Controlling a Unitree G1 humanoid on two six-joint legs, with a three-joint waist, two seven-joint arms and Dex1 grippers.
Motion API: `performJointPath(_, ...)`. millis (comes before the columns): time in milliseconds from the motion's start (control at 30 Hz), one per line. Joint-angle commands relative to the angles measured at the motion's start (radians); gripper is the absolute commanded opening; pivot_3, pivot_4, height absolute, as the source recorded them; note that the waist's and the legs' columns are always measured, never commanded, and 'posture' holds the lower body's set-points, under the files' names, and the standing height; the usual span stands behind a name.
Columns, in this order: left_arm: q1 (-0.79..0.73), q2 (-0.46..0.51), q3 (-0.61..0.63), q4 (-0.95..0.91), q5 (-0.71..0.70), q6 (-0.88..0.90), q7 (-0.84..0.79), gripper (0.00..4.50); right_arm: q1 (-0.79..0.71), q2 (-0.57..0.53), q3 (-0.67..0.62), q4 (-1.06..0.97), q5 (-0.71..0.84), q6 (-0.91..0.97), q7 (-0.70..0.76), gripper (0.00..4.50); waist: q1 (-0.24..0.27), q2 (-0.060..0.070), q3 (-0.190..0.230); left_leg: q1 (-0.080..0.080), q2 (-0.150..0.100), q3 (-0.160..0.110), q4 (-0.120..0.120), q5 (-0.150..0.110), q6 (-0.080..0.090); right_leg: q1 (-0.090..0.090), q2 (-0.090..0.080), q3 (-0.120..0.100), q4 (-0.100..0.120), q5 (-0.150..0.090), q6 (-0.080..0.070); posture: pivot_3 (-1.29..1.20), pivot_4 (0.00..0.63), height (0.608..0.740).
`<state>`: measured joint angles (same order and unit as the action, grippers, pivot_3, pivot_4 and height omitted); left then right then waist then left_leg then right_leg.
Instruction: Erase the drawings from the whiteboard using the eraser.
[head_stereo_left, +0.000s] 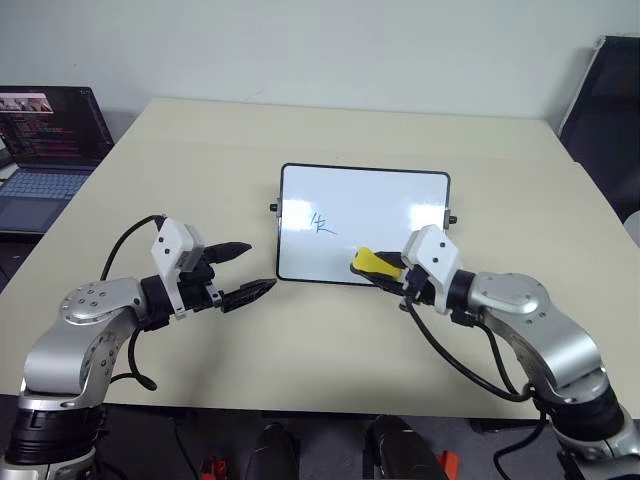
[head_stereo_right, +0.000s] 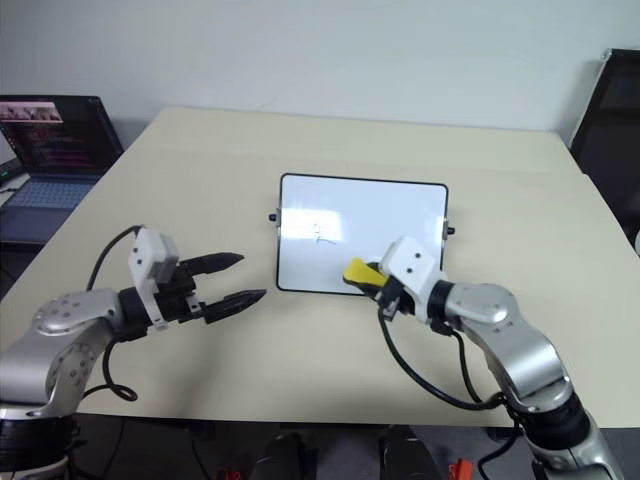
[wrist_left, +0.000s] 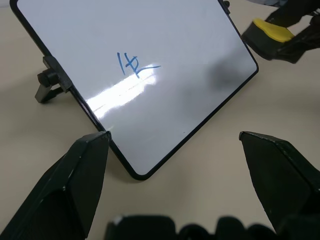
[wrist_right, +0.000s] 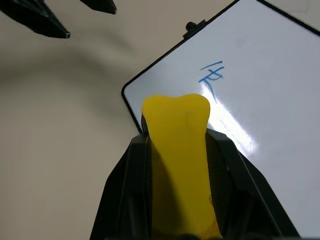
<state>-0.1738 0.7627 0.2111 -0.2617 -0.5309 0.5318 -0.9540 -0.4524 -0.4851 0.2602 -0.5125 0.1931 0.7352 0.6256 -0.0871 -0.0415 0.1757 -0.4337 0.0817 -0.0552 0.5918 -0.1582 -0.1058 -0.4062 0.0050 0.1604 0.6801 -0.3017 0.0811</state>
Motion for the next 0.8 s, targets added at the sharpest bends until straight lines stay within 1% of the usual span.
performJointPath(33, -0.024, 0.018, -0.002, -0.013, -0.003, -0.008, -0.006, 4.5, -0.074, 0.05, 0.046, 0.081, -0.057, -0.058, -0.038, 1.12, 0.0, 0.0, 0.0, 0.0, 0.0, 0.0, 0.0, 0.0, 0.0, 0.0, 0.0, 0.0, 0.0, 0.0, 0.0, 0.0, 0.15, 0.74)
performJointPath(167, -0.032, 0.02, -0.009, -0.007, -0.001, -0.008, -0.008, 4.5, -0.194, 0.125, 0.107, 0.268, -0.159, -0.147, -0.092, 1.12, 0.0, 0.0, 0.0, 0.0, 0.0, 0.0, 0.0, 0.0, 0.0, 0.0, 0.0, 0.0, 0.0, 0.0, 0.0, 0.0, 0.15, 0.74)
performJointPath(333, -0.044, 0.023, -0.017, 0.002, 0.005, -0.009, -0.012, 4.5, -0.326, 0.18, 0.166, 0.495, -0.297, -0.258, -0.157, 1.12, 0.0, 0.001, 0.0, 0.0, 0.0, 0.0, -0.001, 0.0, 0.0, 0.0, 0.0, -0.001, 0.0, 0.002, 0.004, 0.0, 0.15, 0.74)
performJointPath(433, -0.048, 0.024, -0.021, 0.008, 0.009, -0.012, -0.016, 4.5, -0.371, 0.199, 0.191, 0.591, -0.358, -0.315, -0.168, 1.12, 0.001, 0.001, 0.0, 0.0, 0.0, 0.0, -0.001, 0.0, 0.0, 0.0, 0.0, -0.001, 0.0, 0.002, 0.004, 0.0, 0.15, 0.74)
performJointPath(567, -0.054, 0.022, -0.024, 0.016, 0.014, -0.015, -0.019, 4.5, -0.402, 0.218, 0.228, 0.67, -0.404, -0.364, -0.127, 1.12, 0.001, 0.001, 0.0, 0.0, 0.0, -0.001, -0.002, 0.0, 0.0, 0.0, 0.0, -0.002, 0.0, 0.003, 0.003, 0.0, 0.15, 0.74)
performJointPath(600, -0.057, 0.02, -0.025, 0.019, 0.016, -0.016, -0.02, 4.5, -0.406, 0.216, 0.249, 0.686, -0.417, -0.363, -0.095, 1.12, 0.0, 0.001, 0.001, 0.0, 0.0, -0.001, -0.002, 0.0, 0.0, 0.0, 0.0, -0.002, 0.0, 0.005, 0.001, 0.0, 0.15, 0.74)
performJointPath(733, -0.065, 0.016, -0.025, 0.025, 0.019, -0.02, -0.021, 4.5, -0.396, 0.195, 0.306, 0.685, -0.442, -0.366, 0.022, 1.12, 0.0, 0.001, 0.0, 0.0, 0.0, -0.002, -0.002, 0.0, 0.0, 0.0, 0.0, -0.003, 0.0, 0.005, 0.001, 0.0, 0.15, 0.74)
performJointPath(800, -0.065, 0.015, -0.024, 0.026, 0.02, -0.021, -0.023, 4.5, -0.407, 0.19, 0.313, 0.703, -0.486, -0.397, 0.0, 1.12, 0.0, 0.001, 0.001, 0.0, 0.0, -0.002, -0.002, 0.0, 0.0, 0.0, 0.0, -0.003, 0.001, 0.004, 0.001, 0.0, 0.15, 0.74)
